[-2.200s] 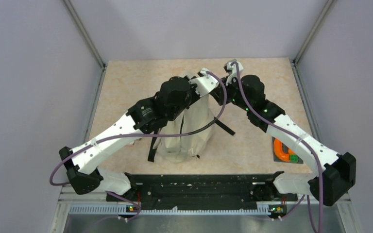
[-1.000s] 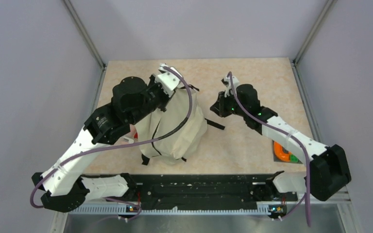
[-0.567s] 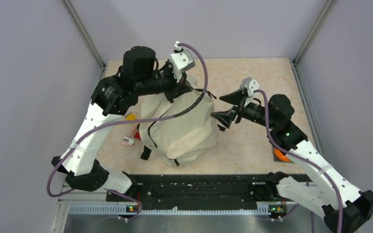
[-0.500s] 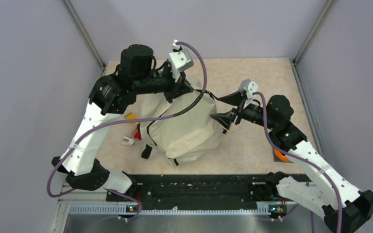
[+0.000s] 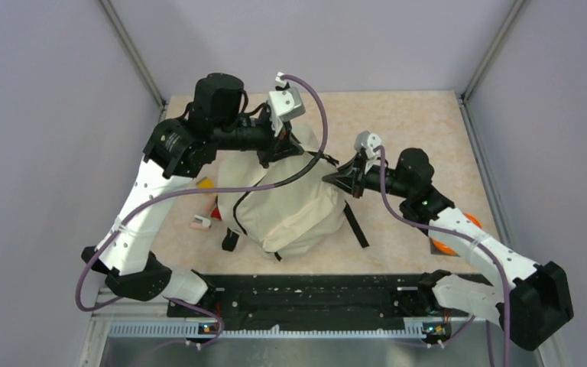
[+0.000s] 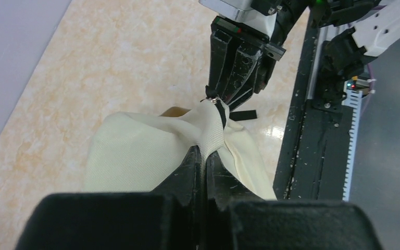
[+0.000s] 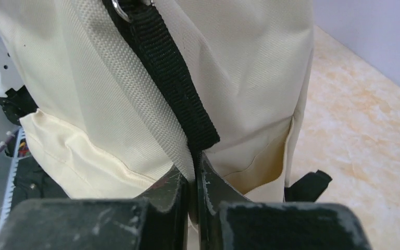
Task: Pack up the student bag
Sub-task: Zip the student bag at the center of the board.
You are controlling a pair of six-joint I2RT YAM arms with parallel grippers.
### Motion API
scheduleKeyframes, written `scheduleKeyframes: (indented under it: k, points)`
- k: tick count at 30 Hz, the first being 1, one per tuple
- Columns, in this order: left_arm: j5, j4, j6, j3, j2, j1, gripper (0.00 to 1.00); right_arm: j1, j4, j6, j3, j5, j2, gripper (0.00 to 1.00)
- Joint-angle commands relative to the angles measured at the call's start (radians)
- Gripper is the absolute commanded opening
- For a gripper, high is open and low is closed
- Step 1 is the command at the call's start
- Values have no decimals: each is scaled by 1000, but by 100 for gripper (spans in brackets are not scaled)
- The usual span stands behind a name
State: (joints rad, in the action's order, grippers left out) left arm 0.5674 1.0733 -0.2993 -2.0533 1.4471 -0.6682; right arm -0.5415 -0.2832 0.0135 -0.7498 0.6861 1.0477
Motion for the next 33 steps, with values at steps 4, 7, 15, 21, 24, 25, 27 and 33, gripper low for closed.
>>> scheduleKeyframes:
  k: [4, 7, 15, 21, 24, 25, 27, 33]
  points:
    - [-187, -336, -22, 234, -157, 1, 25, -20, -134, -93, 5, -81, -46, 0]
    - [-255, -423, -20, 294, -161, -18, 51, -61, -70, -66, -3, -235, -66, 0]
    - [-460, -408, -98, 259, -50, -159, 84, -121, -33, -58, -18, -434, -22, 0]
    - [-546, -386, -144, 289, -30, -205, 85, -129, -24, -48, -37, -456, -13, 0]
    - [-636, -387, -167, 317, -30, -214, 75, -129, -18, -45, -39, -463, -20, 0]
    - [-662, -391, -173, 330, -32, -217, 69, -130, -14, -45, -38, -465, -25, 0]
    - [-704, -397, -178, 346, -36, -220, 43, -130, -10, -47, -36, -469, -34, 0]
    - [-729, -421, -171, 393, -65, -220, 0, -114, 62, -88, -43, -500, -81, 22]
